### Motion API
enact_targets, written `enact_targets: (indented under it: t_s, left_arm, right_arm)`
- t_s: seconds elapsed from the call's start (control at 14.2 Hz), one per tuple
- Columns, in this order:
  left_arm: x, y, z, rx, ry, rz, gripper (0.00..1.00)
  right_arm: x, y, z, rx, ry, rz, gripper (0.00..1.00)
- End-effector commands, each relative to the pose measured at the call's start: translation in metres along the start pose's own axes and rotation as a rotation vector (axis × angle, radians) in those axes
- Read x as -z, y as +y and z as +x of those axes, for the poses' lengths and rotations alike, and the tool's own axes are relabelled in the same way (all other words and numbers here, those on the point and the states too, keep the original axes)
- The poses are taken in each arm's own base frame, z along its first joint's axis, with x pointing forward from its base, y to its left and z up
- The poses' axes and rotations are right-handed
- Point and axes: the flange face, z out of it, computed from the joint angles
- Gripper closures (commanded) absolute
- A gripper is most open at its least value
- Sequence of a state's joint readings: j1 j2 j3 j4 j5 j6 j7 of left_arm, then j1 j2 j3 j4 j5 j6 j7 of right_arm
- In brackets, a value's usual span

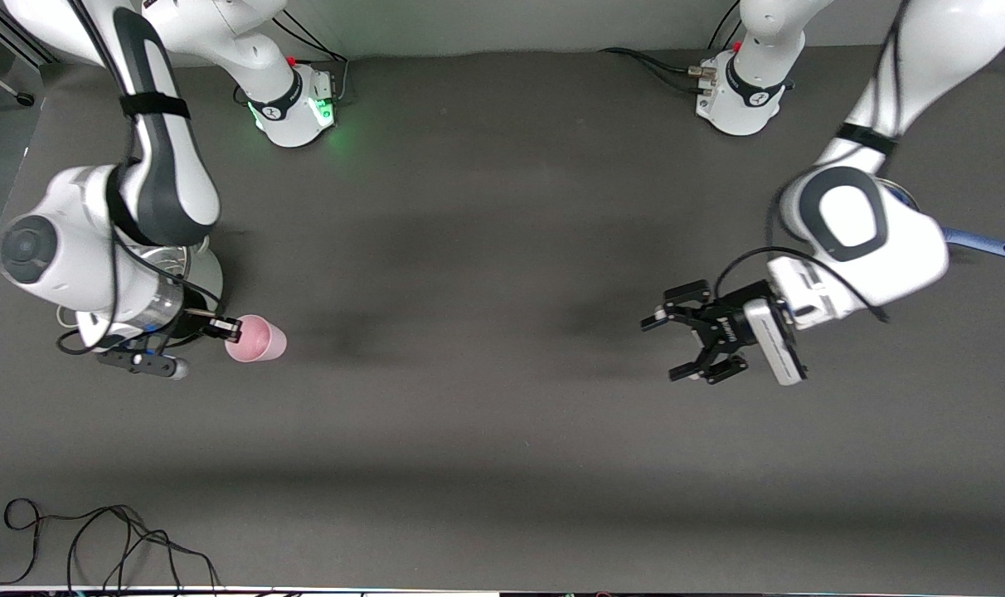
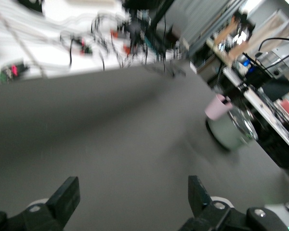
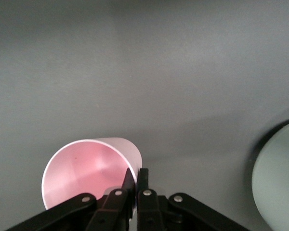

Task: Transfer pink cup from left to right arm
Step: 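Carry the cup away with the right gripper while the left gripper withdraws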

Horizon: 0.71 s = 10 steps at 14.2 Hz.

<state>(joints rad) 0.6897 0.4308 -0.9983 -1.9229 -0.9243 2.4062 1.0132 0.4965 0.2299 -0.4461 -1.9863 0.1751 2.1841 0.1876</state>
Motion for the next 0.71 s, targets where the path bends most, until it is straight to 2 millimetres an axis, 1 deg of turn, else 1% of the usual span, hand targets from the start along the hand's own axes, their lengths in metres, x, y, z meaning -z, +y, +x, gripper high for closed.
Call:
enact_targets:
  t_s: [0.0,0.07,0.14,0.28,0.35,0.49,0.57,0.64]
  left_arm:
    - [0.034,0.019,0.012,0.102,-0.166,0.047,0.0]
    - [0.046,0.021,0.012,0.125,-0.222,0.078,0.0]
    - [0.058,0.028,0.015,0.151,-0.277,0.107,0.0]
    - [0.083,0.044,0.02,0.207,-0.408,0.189,0.0]
    - [0.094,0.051,0.023,0.244,-0.474,0.264,0.0]
    - [0.11,0.058,0.028,0.305,-0.579,0.41,0.0]
    - [0.119,0.063,0.029,0.317,-0.63,0.449,0.0]
    - [0.128,0.067,0.031,0.31,-0.675,0.491,0.0]
  right_arm:
    - [-0.034,0.014,-0.02,0.038,0.033,0.001,1.0]
    - [-0.052,0.02,-0.025,0.049,0.051,-0.007,1.0]
    - [-0.065,0.025,-0.031,0.05,0.067,-0.014,1.0]
    - [-0.086,0.026,-0.034,0.053,0.081,-0.032,1.0]
    - [-0.092,0.026,-0.033,0.055,0.088,-0.039,1.0]
    - [-0.092,0.026,-0.033,0.053,0.093,-0.039,1.0]
    - [-0.09,0.027,-0.033,0.053,0.092,-0.038,0.89]
    - [-0.087,0.026,-0.033,0.055,0.095,-0.034,0.38]
